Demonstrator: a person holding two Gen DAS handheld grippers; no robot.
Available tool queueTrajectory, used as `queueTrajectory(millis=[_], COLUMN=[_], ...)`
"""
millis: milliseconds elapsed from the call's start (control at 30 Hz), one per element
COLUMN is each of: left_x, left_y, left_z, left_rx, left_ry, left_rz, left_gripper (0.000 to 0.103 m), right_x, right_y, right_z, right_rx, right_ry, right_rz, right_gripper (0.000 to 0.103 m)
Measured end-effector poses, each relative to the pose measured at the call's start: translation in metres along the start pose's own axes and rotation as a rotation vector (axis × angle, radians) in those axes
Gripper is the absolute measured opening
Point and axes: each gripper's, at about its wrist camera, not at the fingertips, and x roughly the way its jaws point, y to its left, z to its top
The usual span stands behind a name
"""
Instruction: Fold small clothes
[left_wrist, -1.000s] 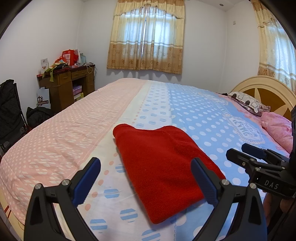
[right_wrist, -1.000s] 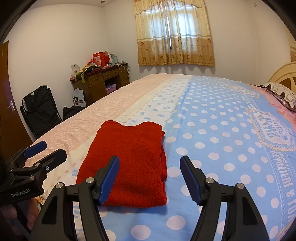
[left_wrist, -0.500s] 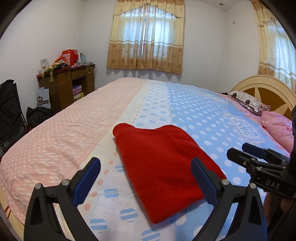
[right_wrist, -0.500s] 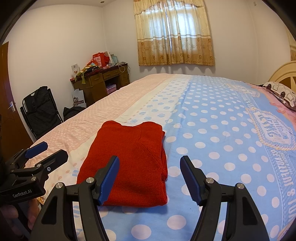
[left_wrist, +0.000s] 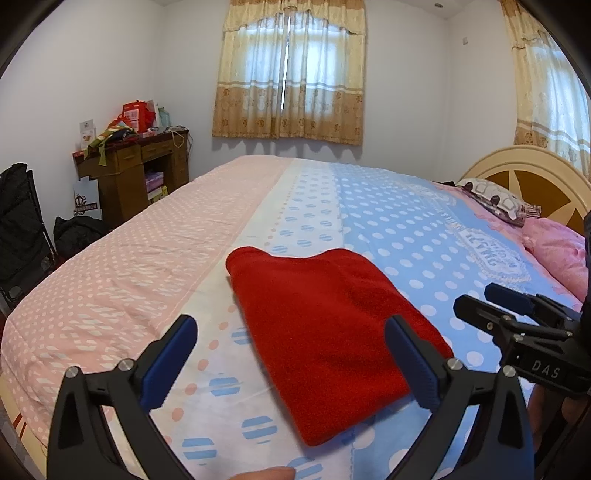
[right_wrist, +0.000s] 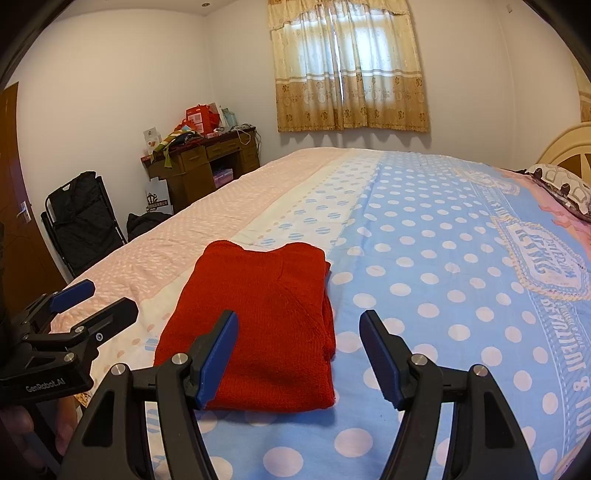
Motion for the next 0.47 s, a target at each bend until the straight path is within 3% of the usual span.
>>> queueTrajectory(millis=[467], left_x=[0.0054], left_y=[0.0062], left_z=[-0.0019], left_rx=[0.009], left_ry=[-0.004], left_rz=[0.050], left_gripper=[0.103], right_x=[0.0004], right_y=[0.0005], right_z=[-0.0006], right_rx=[0.001], right_ry=[0.004], right_rz=[0.004], right_gripper=[0.069])
